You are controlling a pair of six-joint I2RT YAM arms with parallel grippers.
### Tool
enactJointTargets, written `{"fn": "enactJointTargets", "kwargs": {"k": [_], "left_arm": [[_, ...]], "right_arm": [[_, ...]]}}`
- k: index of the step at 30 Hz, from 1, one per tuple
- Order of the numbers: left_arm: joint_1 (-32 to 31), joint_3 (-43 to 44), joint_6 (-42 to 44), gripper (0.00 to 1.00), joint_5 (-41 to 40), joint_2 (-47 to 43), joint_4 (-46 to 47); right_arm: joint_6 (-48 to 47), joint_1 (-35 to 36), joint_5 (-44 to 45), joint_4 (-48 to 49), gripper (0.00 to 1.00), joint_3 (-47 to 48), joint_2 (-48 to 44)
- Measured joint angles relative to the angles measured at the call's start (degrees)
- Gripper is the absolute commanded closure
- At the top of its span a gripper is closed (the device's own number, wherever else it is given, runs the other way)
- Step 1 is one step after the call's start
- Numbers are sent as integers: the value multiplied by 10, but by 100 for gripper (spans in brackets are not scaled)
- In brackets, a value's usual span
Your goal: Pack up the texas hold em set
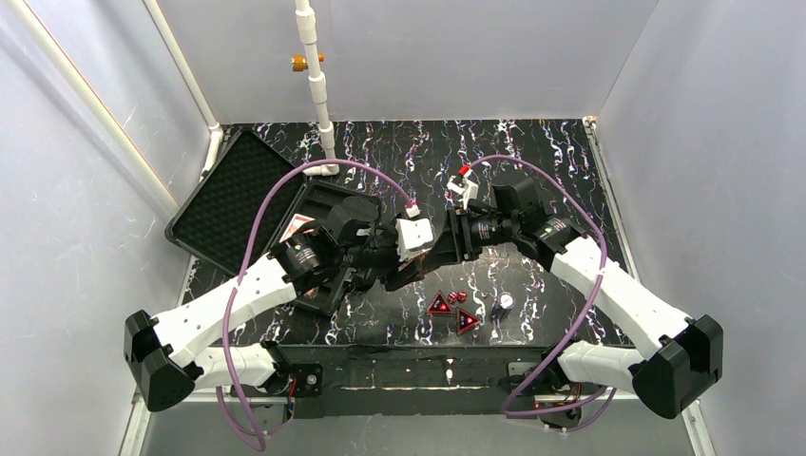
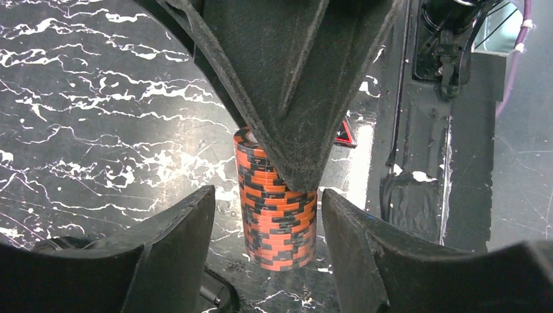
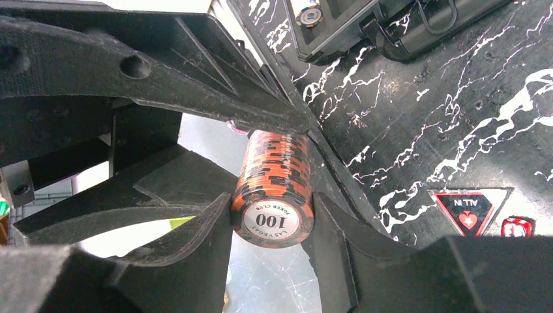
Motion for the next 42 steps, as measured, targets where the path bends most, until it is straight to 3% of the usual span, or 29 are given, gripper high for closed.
{"fn": "enactJointTargets", "kwargs": {"k": [10, 37, 40, 42], "left_arm": [[-2, -2, -10, 51, -15, 3, 15], [-7, -27, -32, 35, -34, 8, 28], [-8, -29, -32, 41, -35, 10, 32], [-9, -29, -32, 56, -36, 12, 32]], "right_arm": [[25, 2, 18, 30, 99, -19, -16], [55, 11, 21, 70, 99, -56, -31], [55, 12, 21, 70, 99, -56, -31], [55, 12, 21, 70, 99, -56, -31]]}}
